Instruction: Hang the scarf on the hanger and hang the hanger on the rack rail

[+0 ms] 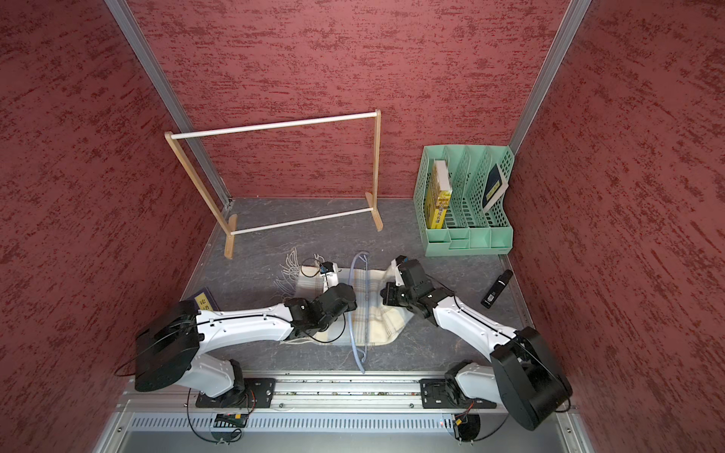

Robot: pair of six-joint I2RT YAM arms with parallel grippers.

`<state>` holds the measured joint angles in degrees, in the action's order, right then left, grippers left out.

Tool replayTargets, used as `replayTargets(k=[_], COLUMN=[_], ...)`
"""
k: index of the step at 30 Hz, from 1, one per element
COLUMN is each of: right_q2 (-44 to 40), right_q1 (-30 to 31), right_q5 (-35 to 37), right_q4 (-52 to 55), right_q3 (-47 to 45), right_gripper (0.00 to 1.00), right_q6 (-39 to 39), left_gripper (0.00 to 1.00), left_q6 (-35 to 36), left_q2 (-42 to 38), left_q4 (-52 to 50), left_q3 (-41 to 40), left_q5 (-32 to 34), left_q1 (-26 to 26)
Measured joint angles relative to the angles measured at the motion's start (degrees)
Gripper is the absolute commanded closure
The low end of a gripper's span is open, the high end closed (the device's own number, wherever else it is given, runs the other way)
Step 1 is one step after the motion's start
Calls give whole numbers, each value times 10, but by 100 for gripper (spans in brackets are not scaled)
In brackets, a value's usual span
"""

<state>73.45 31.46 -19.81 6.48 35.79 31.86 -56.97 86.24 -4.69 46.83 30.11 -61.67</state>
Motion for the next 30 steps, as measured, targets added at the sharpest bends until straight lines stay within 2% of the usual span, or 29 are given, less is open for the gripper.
replayTargets(k=[4, 10, 17, 19, 21, 23, 25, 30], right_q2=[62, 191, 257, 264, 265, 262, 246, 191], right_q1=[48, 89, 90, 89, 89, 89, 89, 91], right_q5=[-67, -124, -166, -170, -165, -151, -130, -70], right_q4=[-82, -147, -197, -208, -204, -201, -180, -94], right_q3=[34, 55, 62, 62, 61, 61, 61, 60], right_gripper=[100, 100, 100, 71, 55, 47, 44, 43], right_q6=[-12, -25, -28, -28, -29, -33, -35, -60], left_gripper=[100, 100, 100, 100, 100, 100, 100, 100], left_q6=[4, 18, 42, 44, 43, 39, 39, 39], left_q2=[0, 9, 23, 28, 30, 30, 30, 30], left_q4=[-6, -30, -70, -75, -76, -76, -73, -52], left_q3=[6, 28, 40, 43, 47, 54, 58, 61], left_q5=[0, 13, 28, 30, 38, 44, 48, 42], left_q1=[0, 4, 6, 7, 9, 13, 15, 12])
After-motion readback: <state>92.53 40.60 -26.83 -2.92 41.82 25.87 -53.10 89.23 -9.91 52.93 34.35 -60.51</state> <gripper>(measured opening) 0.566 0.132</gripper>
